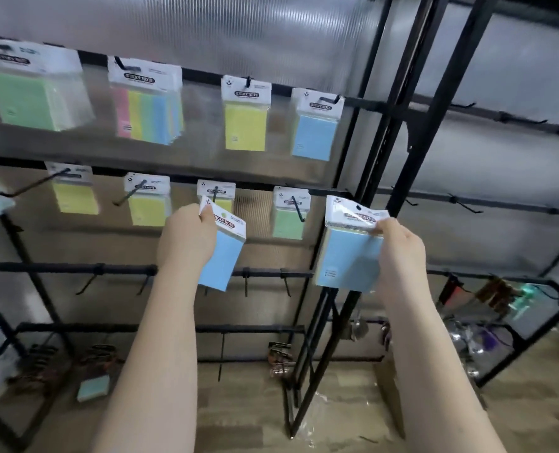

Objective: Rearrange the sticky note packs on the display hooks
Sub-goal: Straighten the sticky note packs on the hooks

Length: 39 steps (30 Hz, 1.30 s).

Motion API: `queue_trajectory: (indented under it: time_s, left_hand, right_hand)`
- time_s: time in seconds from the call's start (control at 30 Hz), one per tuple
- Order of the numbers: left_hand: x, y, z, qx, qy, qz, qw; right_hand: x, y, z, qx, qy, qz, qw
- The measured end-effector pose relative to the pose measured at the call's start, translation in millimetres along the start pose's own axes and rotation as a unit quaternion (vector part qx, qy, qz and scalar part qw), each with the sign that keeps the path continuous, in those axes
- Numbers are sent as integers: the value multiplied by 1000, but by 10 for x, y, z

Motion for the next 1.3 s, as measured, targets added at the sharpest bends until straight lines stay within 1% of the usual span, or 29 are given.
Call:
queue_trajectory:
  time_s: [0.1,0.2,0.37,0.5,0.73,0.8,0.93,1.07,1.3]
  left_hand:
    - [-52,-108,-62,11,-3,-1,1000]
    - [-42,-208,-71,15,-16,-2,1000]
    - [71,-293,-94,26,-29,-3,999]
    - [239,-359,-149,21,-33,-14,999]
    - [631,-299,-189,15,-51,-7,999]
    - [725,-297,-202,17,-55,-13,998]
    - [895,-332,-287,6,-45,-26,999]
    - [1021,-358,-345,5,-41,-43,998]
    - [1084,-433,-358,-50,-88,-65,993]
  right_hand:
    - [164,2,30,5,12,-6,1000]
    - [307,52,2,9,23,5,1000]
    - [418,266,-194,10,71,64,995]
    - [506,412,-366,22,87,100,991]
    - [765,845,-652,46,67,212,974]
    - [846,941,-731,59,52,231,970]
    - [1024,1034,-877,107,20,234,966]
    - [1160,1072,-1011,130,19,227,965]
    - [1304,1075,-1106,167,20,215,962]
Point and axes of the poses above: each hand's wrist, its own x-axis towards the middle knuckle, its own z-axis out of the back of the hand, y = z × x, the point moved 8 cm from there along x, towards the middle knuckle, and after that the axes turned 5 degrees about -y, right-handed, at the moved point
